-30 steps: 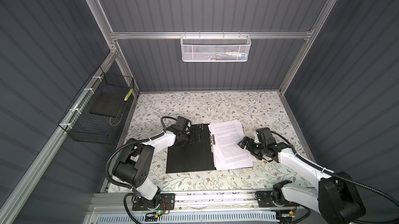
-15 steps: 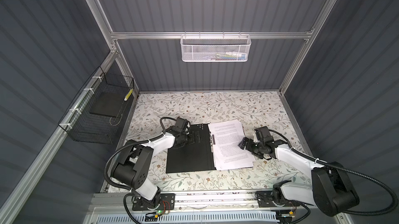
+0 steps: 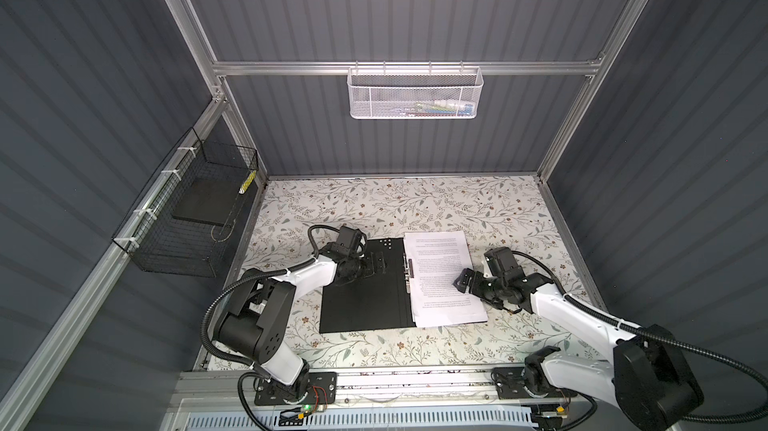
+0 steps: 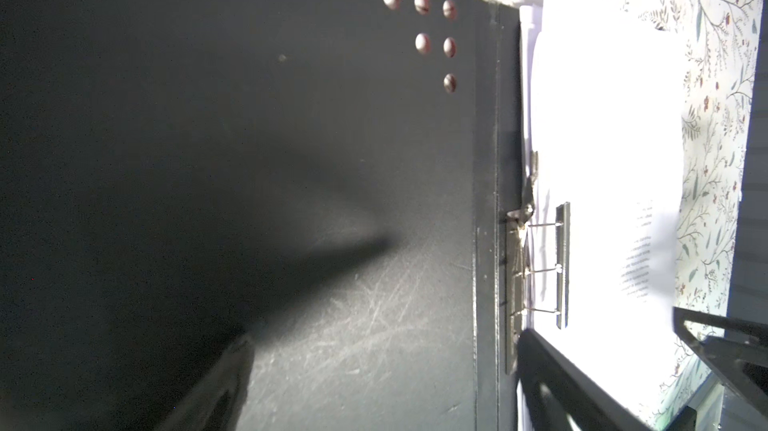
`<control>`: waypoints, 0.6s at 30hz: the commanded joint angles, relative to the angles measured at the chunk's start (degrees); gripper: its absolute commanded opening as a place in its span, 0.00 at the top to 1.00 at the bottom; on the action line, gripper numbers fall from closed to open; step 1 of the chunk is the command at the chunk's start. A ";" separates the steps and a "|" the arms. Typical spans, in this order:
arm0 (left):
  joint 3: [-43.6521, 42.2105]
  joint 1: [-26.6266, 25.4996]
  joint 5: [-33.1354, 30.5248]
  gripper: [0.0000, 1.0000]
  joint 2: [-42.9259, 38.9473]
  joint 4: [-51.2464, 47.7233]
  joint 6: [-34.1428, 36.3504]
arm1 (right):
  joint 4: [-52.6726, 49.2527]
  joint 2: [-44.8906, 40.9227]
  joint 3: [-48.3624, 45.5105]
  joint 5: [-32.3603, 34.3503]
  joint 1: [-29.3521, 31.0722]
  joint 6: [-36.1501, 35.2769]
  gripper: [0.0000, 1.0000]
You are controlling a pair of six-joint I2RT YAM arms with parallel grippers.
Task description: Put the files into the folder
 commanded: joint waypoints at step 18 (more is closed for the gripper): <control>0.38 -0.44 1.21 0.00 1.12 -10.61 3.77 | -12.79 50.71 62.95 0.64 -0.83 -19.15 0.12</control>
